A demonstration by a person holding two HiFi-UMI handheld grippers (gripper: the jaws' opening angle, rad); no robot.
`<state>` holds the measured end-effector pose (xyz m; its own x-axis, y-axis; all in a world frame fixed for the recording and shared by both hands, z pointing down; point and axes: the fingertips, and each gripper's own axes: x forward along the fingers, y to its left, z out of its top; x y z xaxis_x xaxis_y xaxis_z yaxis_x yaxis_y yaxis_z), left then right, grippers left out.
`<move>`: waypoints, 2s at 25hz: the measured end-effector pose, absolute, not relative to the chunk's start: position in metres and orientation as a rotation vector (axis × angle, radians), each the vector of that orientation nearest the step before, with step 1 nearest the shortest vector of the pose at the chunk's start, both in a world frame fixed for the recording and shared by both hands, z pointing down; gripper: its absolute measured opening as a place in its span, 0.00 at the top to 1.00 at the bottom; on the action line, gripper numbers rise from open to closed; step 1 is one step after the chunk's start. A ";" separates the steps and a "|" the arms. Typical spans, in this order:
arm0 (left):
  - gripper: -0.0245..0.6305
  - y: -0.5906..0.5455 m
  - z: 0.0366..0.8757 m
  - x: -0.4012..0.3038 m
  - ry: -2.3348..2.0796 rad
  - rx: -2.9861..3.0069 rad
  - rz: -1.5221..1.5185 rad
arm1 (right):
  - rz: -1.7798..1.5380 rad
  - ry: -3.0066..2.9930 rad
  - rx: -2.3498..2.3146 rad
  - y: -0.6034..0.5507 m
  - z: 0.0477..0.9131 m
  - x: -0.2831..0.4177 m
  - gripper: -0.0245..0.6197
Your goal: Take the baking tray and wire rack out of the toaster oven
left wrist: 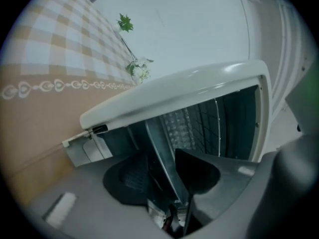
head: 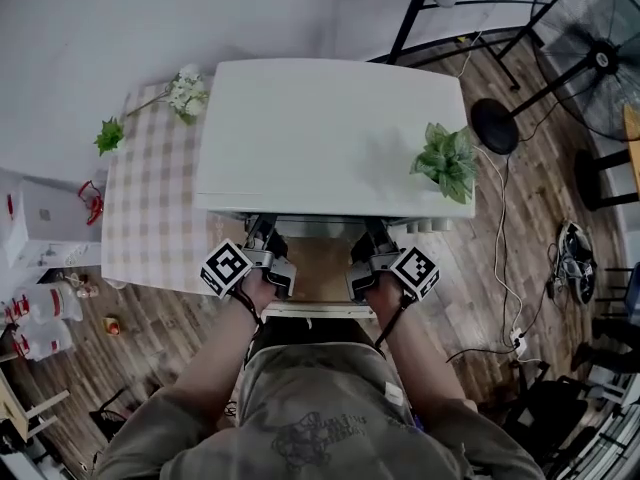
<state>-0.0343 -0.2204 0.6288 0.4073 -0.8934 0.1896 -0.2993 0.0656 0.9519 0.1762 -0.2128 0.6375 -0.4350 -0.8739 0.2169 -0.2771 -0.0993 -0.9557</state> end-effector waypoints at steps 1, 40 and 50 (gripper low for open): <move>0.69 -0.223 0.629 -0.034 -1.102 1.478 -0.664 | -1.556 1.677 -1.256 -0.216 0.639 0.176 0.56; 0.89 -0.227 0.640 -0.030 -0.955 1.390 -0.846 | -1.477 1.479 -1.151 -0.217 0.646 0.174 0.84; 0.92 -0.172 0.641 -0.028 -0.927 1.349 -0.812 | -1.541 1.453 -1.156 -0.160 0.650 0.173 0.87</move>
<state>-0.0280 -0.1722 0.6410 0.4299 -0.8994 0.0790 -0.0394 0.0687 0.9969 0.1728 -0.1602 0.6498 -0.3452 -0.9290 0.1334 -0.0787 -0.1130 -0.9905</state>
